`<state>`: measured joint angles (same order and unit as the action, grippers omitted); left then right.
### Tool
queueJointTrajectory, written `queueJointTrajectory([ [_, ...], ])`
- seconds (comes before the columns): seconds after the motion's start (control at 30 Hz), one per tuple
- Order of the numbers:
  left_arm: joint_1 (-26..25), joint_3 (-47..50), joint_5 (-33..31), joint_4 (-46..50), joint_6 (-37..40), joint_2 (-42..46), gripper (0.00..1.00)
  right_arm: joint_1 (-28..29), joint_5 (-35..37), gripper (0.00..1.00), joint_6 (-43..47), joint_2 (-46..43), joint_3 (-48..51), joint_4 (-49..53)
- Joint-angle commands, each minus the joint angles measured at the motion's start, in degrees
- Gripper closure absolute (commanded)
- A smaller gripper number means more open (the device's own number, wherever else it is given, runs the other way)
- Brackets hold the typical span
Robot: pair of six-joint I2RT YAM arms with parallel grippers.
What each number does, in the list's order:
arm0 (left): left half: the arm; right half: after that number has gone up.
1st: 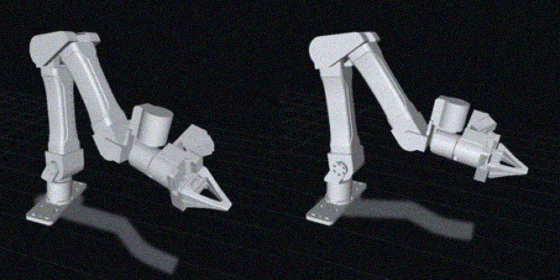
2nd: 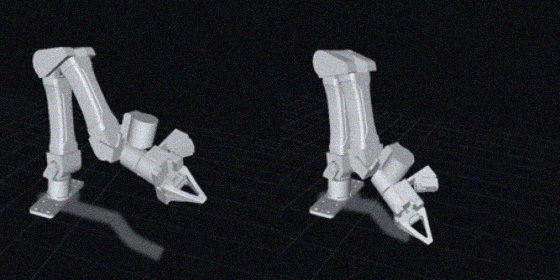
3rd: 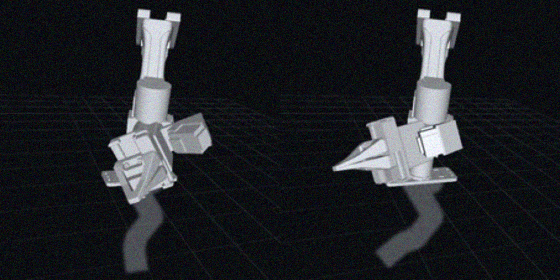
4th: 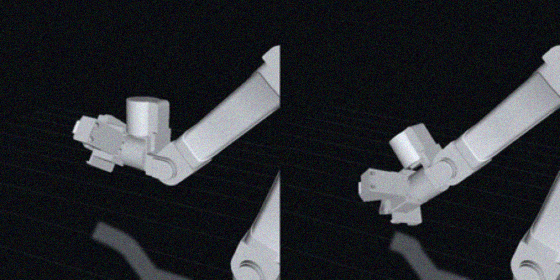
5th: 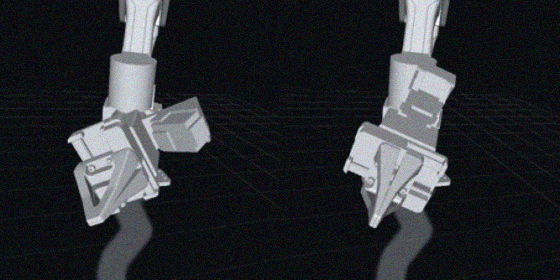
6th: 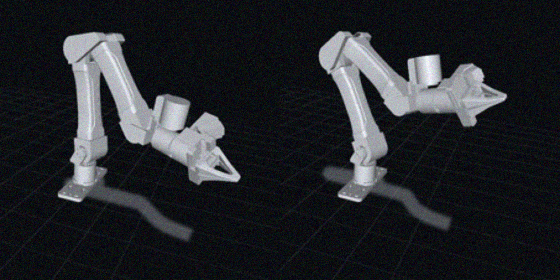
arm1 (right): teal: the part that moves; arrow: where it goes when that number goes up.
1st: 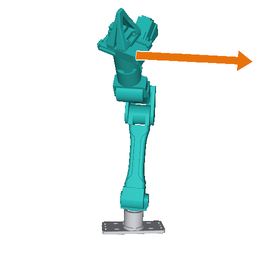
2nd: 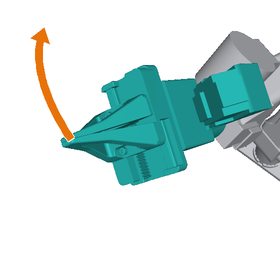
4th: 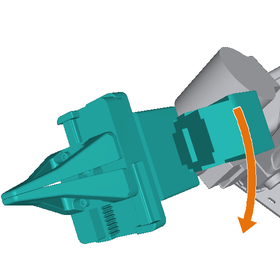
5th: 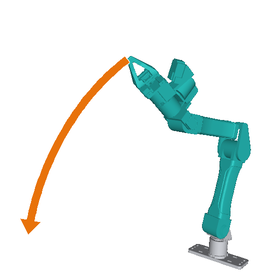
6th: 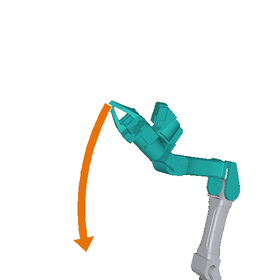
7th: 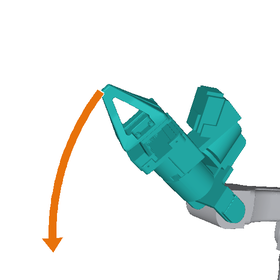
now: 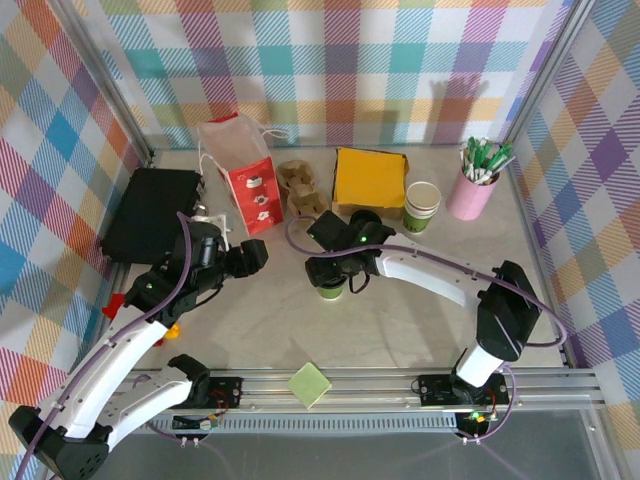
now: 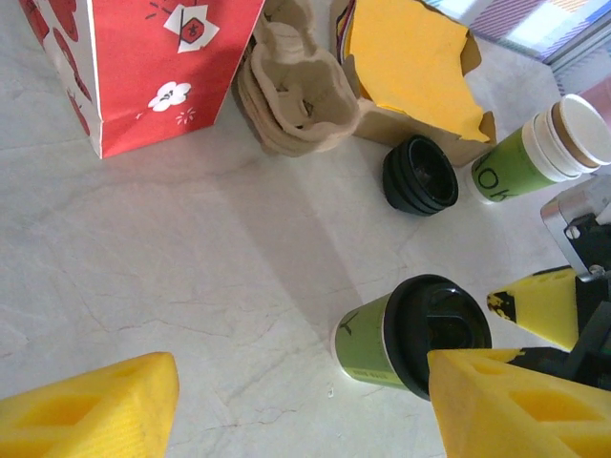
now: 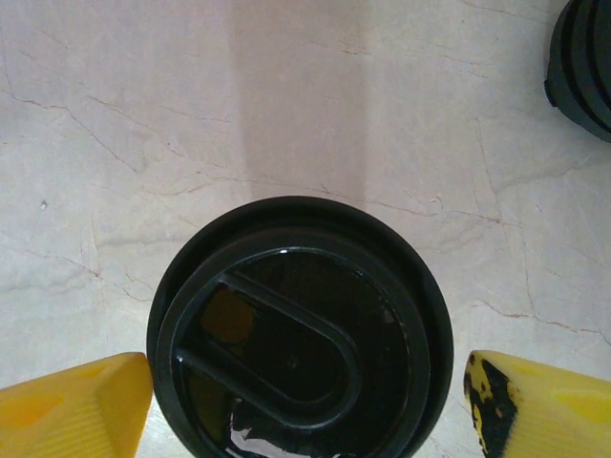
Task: Pack the takeout coffee
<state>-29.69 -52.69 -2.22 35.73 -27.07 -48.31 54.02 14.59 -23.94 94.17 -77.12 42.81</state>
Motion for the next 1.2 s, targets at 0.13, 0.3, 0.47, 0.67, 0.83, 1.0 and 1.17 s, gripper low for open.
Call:
queueJointTrajectory([
  [0.13, 0.43, 1.00, 0.32, 0.05, 1.54, 0.93, 0.30, 0.21, 1.41, 0.17, -0.86, 2.04, -2.92, 2.02],
  [0.3, 0.43, 1.19, 0.29, 0.22, 1.54, 0.86, 0.30, 0.25, 1.08, 0.19, -1.43, 2.68, -2.94, 2.44],
  [0.47, 0.43, 1.32, 0.48, -0.02, 1.52, 0.61, 0.30, 0.22, 0.80, 0.20, -1.89, 3.17, -2.82, 2.85],
  [0.67, 0.43, 1.53, 0.90, -0.13, 1.56, 0.00, 0.29, 0.21, 0.36, 0.23, -2.03, 4.08, -3.52, 3.76],
  [0.83, 0.43, 1.89, 0.81, -0.22, 1.54, -0.07, 0.28, 0.30, 0.44, 0.24, -1.96, 5.18, -4.83, 5.76],
  [1.0, 0.43, 1.72, 0.63, 0.07, 1.55, -0.35, 0.28, 0.30, -0.19, 0.23, -1.90, 5.80, -6.05, 8.36],
  [1.17, 0.43, 1.71, 0.52, 0.13, 1.74, -0.67, 0.27, 0.30, -1.11, 0.21, -1.58, 6.17, -6.80, 9.57],
])
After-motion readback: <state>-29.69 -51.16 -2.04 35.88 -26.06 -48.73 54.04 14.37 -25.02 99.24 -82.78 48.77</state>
